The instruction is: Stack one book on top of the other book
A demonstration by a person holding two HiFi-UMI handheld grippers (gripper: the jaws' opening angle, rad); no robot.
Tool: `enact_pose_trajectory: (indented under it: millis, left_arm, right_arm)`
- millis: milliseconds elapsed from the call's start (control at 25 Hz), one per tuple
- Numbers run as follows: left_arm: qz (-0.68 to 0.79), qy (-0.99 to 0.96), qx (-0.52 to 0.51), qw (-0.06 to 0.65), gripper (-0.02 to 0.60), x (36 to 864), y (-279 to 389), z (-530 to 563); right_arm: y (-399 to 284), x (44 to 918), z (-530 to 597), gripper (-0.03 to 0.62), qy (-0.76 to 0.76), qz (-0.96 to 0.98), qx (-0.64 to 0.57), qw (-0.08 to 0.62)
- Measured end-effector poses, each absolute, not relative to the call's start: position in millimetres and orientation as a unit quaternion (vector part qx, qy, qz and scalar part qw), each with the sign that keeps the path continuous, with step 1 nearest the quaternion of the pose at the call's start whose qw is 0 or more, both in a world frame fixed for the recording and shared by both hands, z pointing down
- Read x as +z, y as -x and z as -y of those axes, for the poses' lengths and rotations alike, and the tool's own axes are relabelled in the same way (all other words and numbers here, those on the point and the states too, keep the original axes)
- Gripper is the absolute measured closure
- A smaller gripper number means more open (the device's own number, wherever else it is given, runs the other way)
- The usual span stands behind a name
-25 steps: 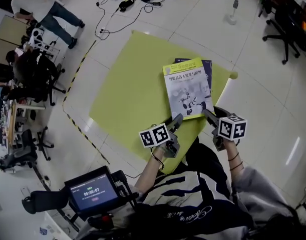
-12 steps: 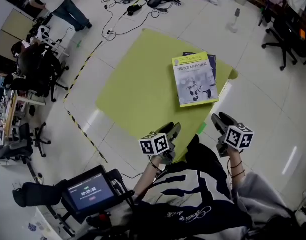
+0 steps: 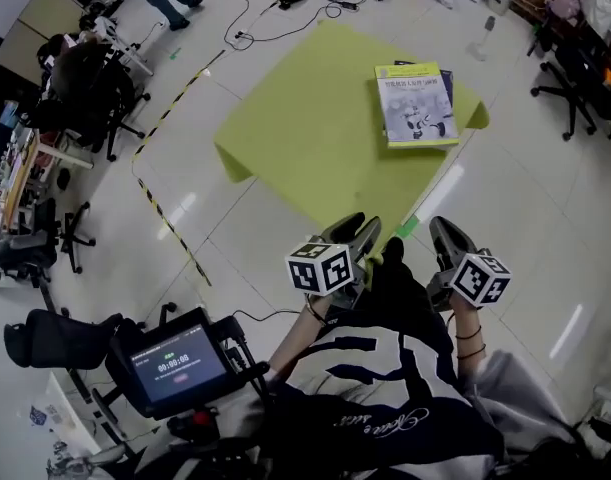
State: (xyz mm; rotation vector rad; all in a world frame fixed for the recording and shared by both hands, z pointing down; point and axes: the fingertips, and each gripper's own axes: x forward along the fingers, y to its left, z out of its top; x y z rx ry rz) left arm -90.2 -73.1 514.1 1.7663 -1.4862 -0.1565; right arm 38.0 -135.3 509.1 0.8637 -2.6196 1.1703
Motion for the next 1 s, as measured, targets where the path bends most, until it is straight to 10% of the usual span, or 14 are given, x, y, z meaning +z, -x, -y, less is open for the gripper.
enact_pose_trajectory:
  millis: [1000]
  left_arm:
    - [0.619,-0.68,-0.087,0.384,0.577,482,-5,12]
  right_arm:
    - [-103,463,30,0.601,-0.217,0.908,0.353,0.063]
